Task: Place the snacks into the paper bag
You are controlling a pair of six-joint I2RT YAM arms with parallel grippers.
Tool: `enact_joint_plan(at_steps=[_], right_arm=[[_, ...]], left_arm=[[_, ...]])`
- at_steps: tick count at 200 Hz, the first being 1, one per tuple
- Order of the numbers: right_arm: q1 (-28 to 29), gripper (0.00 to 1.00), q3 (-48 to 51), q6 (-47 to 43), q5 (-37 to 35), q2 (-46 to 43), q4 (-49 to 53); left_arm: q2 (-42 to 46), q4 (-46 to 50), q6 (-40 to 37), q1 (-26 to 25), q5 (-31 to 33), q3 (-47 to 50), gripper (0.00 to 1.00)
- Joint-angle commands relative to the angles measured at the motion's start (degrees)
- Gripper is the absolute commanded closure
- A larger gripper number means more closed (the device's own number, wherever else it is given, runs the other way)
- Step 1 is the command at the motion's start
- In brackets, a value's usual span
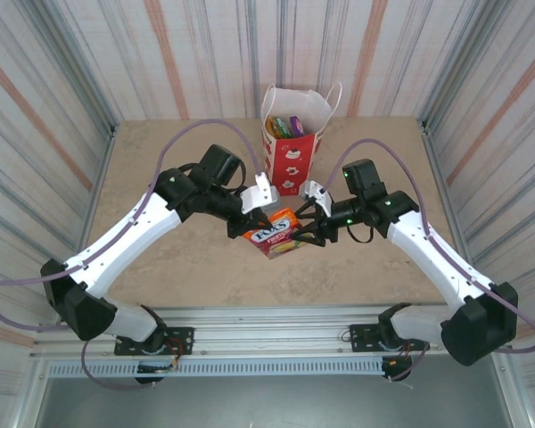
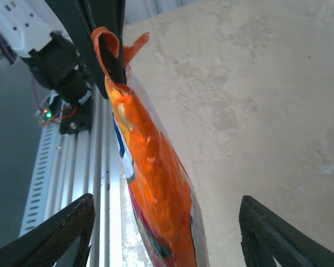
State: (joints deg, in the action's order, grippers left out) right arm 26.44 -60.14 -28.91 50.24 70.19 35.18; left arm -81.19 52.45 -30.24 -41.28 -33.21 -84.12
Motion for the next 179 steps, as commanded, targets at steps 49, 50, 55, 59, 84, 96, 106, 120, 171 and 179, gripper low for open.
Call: enact_joint_plan(at_steps=[49, 50, 55, 59, 84, 96, 106, 120, 171, 179], right_arm=[[1.6, 0.55, -0.5, -1.7, 3.9, 2.1, -0.1], [1.6, 0.55, -0.5, -1.7, 3.8, 2.1, -0.1], [1.6, 0.57, -0.5, -1.8, 2.8, 2.0, -0.1], [1.6, 0.59, -0.4, -1.8, 2.1, 1.8, -0.1], [1.3, 0.69, 0.2, -2.2, 0.3, 1.0, -0.8], [1.2, 0.75, 0.4, -2.2, 0.1, 0.6, -1.1], [1.0, 0.79, 0.7, -2.1, -0.2, 0.3, -1.5], [0.7, 0.84, 0.9, -2.0, -0.7, -0.3, -1.9], [-2.9, 0.97, 4.0, 3.2, -0.8, -3.5, -9.0], [-3.8, 0.98, 5.3, 5.3, -1.0, -4.6, -11.6]], left_arm=[[0.5, -2.0, 0.8, -0.8, 3.0, -2.4, 1.00], [0.4, -2.0, 0.8, -0.8, 3.1, -2.4, 1.00], [0.5, -2.0, 0.9, -0.8, 3.5, -2.4, 1.00], [0.3, -2.0, 1.0, -0.8, 3.7, -2.4, 1.00], [-0.4, -2.3, 1.6, -0.8, 4.4, -2.7, 1.00], [-0.7, -2.7, 2.0, -0.8, 4.5, -2.8, 1.00], [-0.9, -3.2, 2.2, -0.8, 4.6, -2.7, 1.00], [-1.2, -4.0, 2.5, -0.9, 4.5, -2.6, 0.99], [-0.9, -8.8, 6.7, 1.0, 7.6, -1.0, 0.49], [-0.4, -10.6, 8.6, 2.0, 8.2, 0.1, 0.39]])
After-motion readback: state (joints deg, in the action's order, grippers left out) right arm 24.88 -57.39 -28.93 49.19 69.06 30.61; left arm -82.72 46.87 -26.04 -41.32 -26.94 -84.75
